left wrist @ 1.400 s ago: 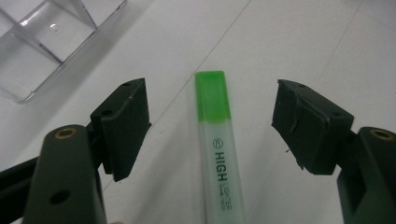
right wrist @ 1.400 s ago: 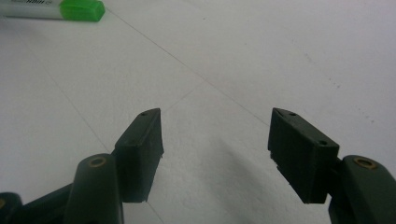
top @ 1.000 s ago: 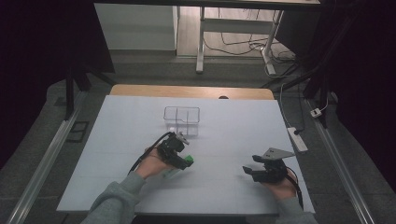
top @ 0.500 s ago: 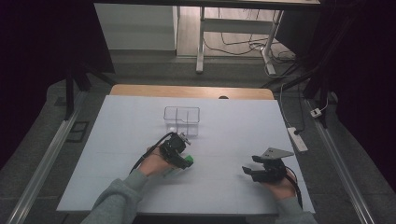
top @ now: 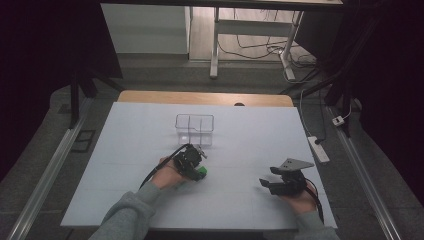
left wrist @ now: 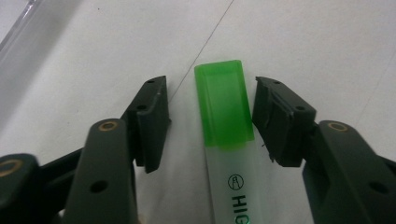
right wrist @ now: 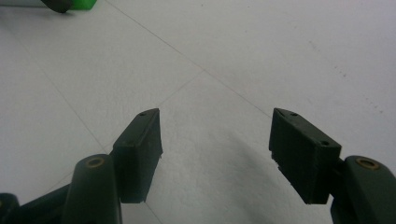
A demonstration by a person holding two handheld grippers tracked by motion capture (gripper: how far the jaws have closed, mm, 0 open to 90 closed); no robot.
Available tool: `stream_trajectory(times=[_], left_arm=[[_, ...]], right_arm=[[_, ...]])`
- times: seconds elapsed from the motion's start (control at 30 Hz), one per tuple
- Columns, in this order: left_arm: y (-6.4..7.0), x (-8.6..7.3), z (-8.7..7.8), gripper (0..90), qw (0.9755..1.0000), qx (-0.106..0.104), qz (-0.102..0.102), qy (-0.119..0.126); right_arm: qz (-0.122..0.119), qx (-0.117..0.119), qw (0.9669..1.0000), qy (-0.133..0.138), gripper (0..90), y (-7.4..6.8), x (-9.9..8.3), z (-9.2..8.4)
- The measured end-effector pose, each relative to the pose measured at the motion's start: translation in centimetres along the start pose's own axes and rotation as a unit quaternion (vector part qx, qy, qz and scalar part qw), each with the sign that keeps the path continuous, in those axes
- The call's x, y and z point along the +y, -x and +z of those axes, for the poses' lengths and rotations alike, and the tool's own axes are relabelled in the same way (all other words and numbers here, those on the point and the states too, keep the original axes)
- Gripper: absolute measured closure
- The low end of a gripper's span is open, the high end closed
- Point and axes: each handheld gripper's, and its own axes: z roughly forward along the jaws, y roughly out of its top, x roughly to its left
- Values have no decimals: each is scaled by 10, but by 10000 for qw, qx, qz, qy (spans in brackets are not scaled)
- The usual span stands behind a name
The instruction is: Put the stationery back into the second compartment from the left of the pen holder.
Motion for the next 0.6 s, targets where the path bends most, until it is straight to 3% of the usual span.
stream_trajectory(times=[0.27, 0.6], left_arm=[[4, 1, -1, 658, 10000, 4, -21, -38], [4, 1, -2, 667, 10000, 21, -47, 43]], right_arm=[[-19, -32, 10000, -14, 344, 0, 0, 1], [-12, -25, 10000, -17, 343, 0, 0, 1]])
